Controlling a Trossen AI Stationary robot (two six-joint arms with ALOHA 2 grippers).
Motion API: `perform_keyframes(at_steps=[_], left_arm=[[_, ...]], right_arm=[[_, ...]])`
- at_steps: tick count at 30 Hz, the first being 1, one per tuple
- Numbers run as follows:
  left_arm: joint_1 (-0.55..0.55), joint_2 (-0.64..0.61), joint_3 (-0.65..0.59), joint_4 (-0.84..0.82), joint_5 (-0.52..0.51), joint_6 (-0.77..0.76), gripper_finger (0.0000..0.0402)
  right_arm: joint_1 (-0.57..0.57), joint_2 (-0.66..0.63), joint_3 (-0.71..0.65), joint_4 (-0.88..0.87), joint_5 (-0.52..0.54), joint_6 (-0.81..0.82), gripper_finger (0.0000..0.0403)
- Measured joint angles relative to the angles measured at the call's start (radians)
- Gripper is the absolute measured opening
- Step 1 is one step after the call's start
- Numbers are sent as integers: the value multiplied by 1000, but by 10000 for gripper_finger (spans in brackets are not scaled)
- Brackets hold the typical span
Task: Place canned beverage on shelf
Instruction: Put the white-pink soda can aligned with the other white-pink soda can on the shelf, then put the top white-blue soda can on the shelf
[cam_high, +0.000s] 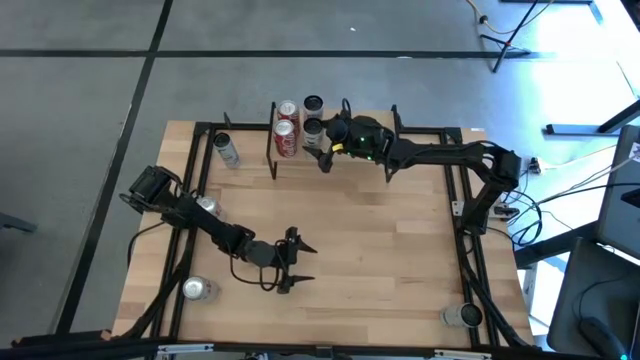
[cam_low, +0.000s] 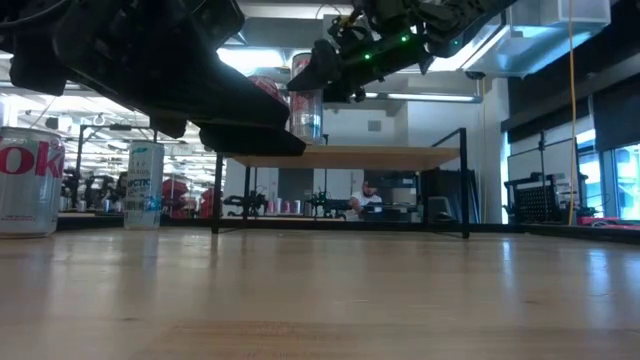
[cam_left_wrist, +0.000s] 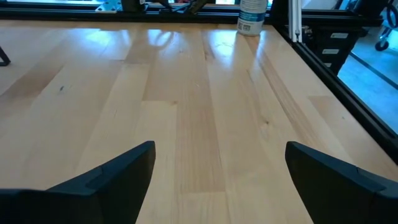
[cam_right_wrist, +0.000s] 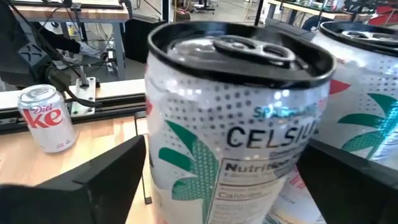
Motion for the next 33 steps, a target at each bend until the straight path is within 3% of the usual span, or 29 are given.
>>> perform_keyframes(at_steps=[13, 20, 23, 27, 33], left_arm=[[0, 0, 0, -1, 0, 0, 354], [0, 0, 0, 21, 0, -9, 354], [0, 0, 0, 22, 0, -27, 354], [0, 0, 15, -15, -1, -34, 354], [1, 0, 154, -311, -1, -37, 354]], right_arm=[[0, -147, 0, -57, -2, 1, 386], [28, -327, 0, -326, -53, 5, 385], [99, -397, 0, -505, -62, 36, 385], [280, -450, -38, -651, -29, 53, 385], [561, -475, -196, -621, 268, 129, 386]])
